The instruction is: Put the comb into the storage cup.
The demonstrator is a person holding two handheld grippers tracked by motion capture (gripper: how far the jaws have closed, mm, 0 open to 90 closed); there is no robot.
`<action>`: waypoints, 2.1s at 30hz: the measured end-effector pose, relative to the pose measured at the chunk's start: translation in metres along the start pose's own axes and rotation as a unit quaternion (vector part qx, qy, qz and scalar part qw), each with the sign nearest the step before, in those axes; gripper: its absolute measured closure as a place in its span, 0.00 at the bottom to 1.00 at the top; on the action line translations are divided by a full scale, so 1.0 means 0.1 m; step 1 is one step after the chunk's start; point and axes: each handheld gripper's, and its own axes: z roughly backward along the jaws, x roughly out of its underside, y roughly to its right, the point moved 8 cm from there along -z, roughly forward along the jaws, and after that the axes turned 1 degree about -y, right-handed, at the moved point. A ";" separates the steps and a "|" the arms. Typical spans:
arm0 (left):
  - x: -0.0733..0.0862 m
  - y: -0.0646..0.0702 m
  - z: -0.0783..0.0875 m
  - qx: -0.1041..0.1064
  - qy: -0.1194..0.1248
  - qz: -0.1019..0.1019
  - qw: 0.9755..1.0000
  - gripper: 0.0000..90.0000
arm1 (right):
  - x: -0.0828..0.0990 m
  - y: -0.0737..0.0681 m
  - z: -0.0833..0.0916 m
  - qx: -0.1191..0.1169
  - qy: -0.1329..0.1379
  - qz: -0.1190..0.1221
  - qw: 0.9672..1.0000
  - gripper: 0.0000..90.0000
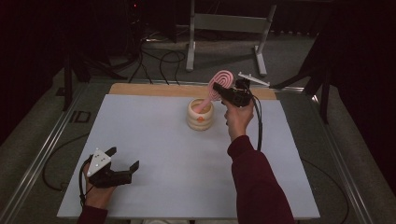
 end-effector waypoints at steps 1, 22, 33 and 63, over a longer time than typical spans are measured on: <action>0.00 0.00 0.00 0.000 0.000 0.000 1.000 0.01 | 0.00 0.00 0.00 0.000 0.000 -0.001 1.000 0.71; 0.01 0.00 -0.01 0.000 -0.001 0.000 1.000 0.01 | 0.08 0.00 -0.07 0.015 -0.007 0.013 1.000 0.71; 0.00 0.00 0.00 0.000 -0.001 0.001 1.000 0.01 | 0.13 -0.04 -0.11 0.018 -0.011 0.020 1.000 0.71; 0.00 0.01 0.00 0.002 0.001 0.000 1.000 0.01 | 0.25 -0.10 -0.23 0.031 -0.022 0.039 0.998 0.71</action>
